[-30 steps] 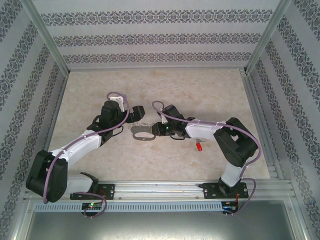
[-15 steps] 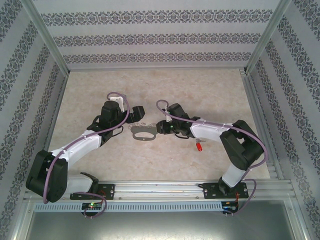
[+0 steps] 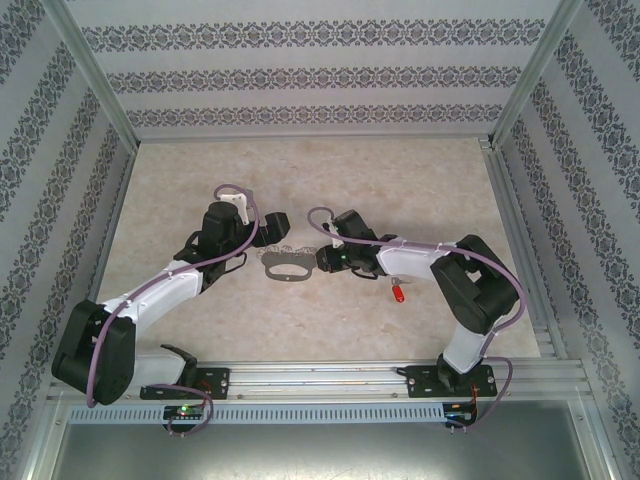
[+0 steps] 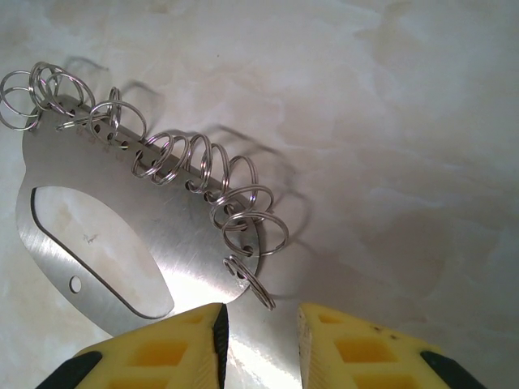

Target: Put the keys on the keyring

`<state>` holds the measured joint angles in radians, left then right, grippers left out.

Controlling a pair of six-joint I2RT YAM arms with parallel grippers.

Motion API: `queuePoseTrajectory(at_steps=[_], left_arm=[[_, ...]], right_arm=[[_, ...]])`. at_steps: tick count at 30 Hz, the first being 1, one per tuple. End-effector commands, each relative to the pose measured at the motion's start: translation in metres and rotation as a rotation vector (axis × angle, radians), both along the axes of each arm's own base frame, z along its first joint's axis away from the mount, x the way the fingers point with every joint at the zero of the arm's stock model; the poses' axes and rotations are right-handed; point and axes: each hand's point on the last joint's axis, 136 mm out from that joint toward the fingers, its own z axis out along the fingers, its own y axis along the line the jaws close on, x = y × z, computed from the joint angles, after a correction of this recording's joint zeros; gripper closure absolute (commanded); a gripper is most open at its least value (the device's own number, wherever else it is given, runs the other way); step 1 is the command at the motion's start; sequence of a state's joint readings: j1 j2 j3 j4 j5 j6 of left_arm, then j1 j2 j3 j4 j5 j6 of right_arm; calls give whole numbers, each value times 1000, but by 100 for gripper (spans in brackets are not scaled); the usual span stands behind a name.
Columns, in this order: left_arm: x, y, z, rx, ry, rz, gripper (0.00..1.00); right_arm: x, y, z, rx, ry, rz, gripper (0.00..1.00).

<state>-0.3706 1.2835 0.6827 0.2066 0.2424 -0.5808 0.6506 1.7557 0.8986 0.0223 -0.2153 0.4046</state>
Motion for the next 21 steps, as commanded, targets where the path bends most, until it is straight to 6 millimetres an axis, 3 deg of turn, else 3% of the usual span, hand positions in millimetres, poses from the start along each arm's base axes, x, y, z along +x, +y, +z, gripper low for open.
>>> queuePoseTrajectory(at_steps=[1,21], left_arm=[[1,2,7,-10,-23,-9,0],[5,-1,2,-14,-15,-15,0]], right_arm=[[-2,6,-9,-6,-10,51,71],[5,15,-14,2,-10,67,78]])
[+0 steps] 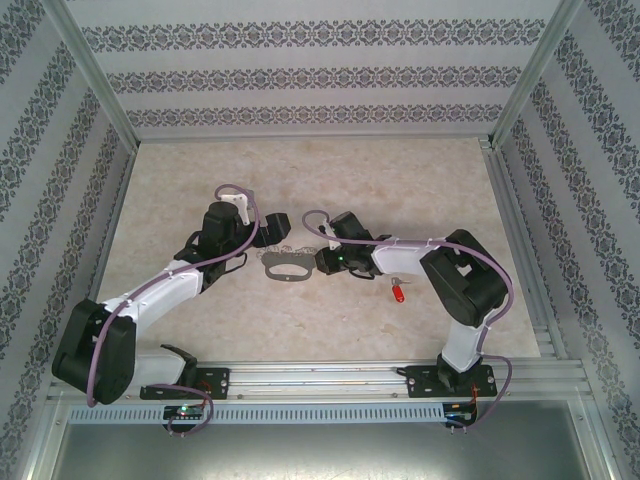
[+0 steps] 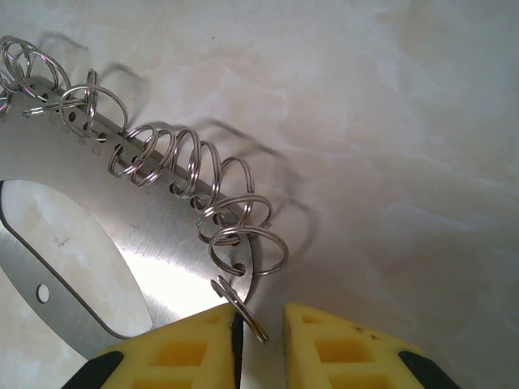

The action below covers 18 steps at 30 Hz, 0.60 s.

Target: Put the keys on the keyring

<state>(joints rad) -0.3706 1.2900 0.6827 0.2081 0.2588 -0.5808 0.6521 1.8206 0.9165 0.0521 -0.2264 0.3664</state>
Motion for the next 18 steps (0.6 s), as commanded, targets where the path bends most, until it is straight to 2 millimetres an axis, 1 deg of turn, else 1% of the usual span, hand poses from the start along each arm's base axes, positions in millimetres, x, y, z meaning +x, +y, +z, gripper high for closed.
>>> queuePoseTrajectory(at_steps=[1,10,18], left_arm=[[6,1,3,-9,-22,-1,0],[7,0,3,-8,-21,-4,0],[8,-1,0,-6,-18,-6,0]], right_arm=[[2,10,2,20,-10,31,78],[4,11,1,19,-7,31,80],[5,11,0,19,-11,28,85]])
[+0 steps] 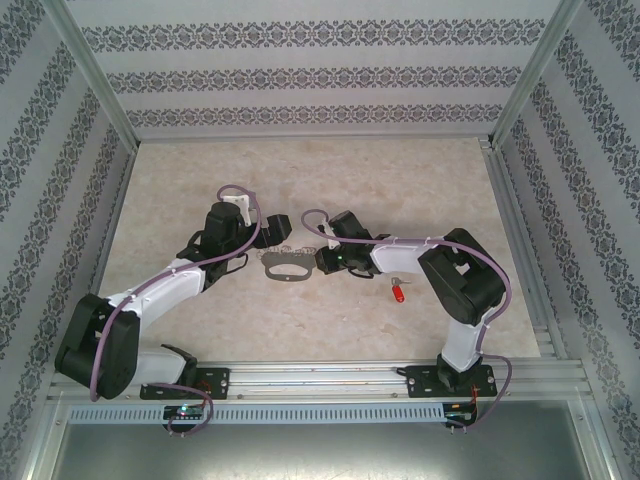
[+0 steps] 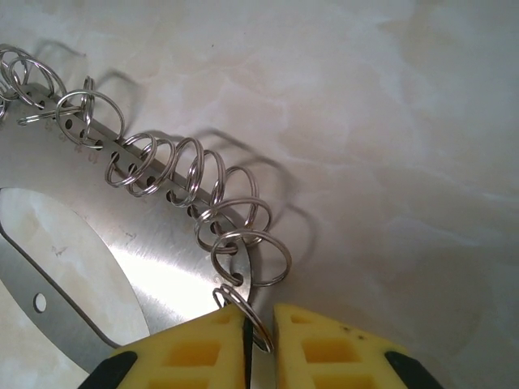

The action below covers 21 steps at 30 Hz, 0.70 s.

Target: Put the keys on the keyring

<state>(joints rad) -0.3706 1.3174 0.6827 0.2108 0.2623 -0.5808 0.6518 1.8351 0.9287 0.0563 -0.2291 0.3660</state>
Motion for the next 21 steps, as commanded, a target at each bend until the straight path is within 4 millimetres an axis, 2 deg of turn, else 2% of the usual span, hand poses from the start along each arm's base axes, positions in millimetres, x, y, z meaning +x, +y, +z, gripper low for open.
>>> queuePoseTrajectory(at_steps=[1,5,9,13,17,21], left_arm=[[7,0,10,-15,-41,-3,0],[8,0,9,-15,-43,-3,0],[8,1,11,-15,-50,-1,0],[9,3,18,-15,-66,12,0],[7,8,35,-21,-88,36,0],[3,7,55,-26,-90,24,0]], right_arm=[[3,8,2,17,-11,25,89],[3,7,4,19,-18,24,100],[5,4,9,21,-32,20,100],[8,-1,23,38,-73,29,100],[7,-2,54,84,-166,85,100],[3,-2,99,130,-303,155,100]])
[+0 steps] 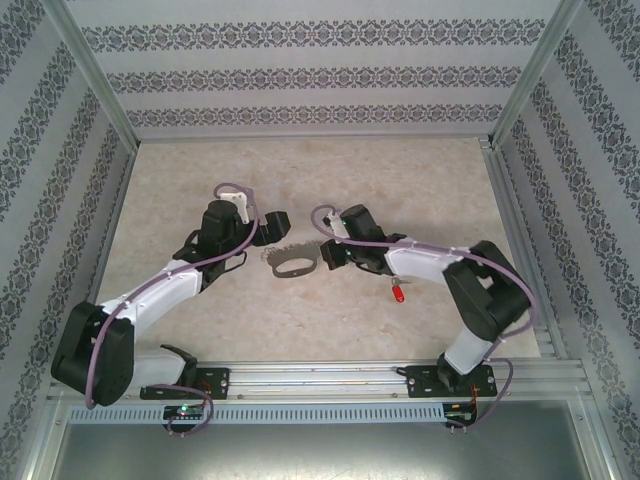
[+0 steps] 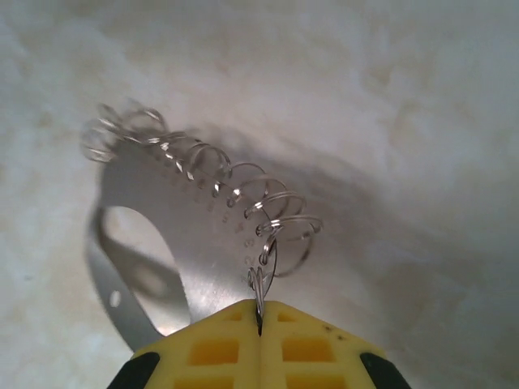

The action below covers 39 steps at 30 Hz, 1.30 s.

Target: Put the keys on the keyring

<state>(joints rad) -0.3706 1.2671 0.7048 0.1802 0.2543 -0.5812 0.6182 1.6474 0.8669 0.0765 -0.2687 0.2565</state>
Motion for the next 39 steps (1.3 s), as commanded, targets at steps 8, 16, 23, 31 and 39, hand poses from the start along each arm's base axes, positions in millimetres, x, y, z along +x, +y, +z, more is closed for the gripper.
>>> queuePoseTrajectory(at_steps=[8,16,23,31,39], left_arm=[[-9,-20,62,-42,-47,-162,0],[-24,-49,96,-156,-78,-345,2],[-35,-57,122,-192,-146,-427,9],[-20,-57,123,-205,-239,-394,19],[-2,-73,120,-210,-300,-466,34]], right_arm=[[-4,-1,131,202,-361,151,100],[-10,-10,197,284,-492,164,100],[-9,-8,213,323,-495,180,100],[4,-10,216,412,-508,181,100],[18,-18,211,452,-503,178,100]])
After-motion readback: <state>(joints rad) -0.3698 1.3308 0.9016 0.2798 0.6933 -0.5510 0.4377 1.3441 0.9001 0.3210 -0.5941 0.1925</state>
